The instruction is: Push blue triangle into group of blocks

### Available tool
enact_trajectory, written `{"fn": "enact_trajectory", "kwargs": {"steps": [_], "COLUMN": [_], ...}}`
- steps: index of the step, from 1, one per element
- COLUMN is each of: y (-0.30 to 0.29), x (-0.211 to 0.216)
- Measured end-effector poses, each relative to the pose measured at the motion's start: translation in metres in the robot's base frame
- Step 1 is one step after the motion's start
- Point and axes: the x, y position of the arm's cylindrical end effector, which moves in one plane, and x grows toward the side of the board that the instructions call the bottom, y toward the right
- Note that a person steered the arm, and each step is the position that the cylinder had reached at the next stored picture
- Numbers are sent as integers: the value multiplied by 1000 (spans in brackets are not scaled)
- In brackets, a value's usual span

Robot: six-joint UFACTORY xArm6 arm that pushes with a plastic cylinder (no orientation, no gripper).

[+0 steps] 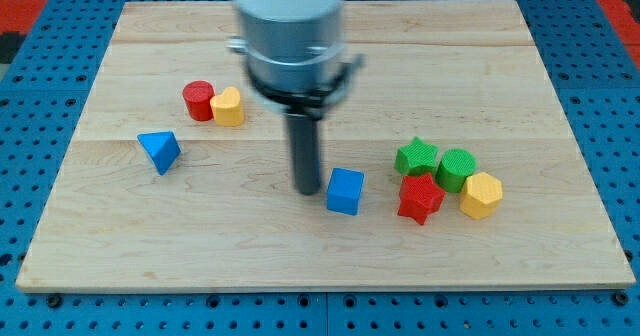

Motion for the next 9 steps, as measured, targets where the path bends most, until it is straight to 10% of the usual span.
{"fn": "enact_trajectory", "kwargs": {"steps": [1, 5, 7, 9], "y": [54, -254, -172, -263], "x": [0, 0, -72, -59]}}
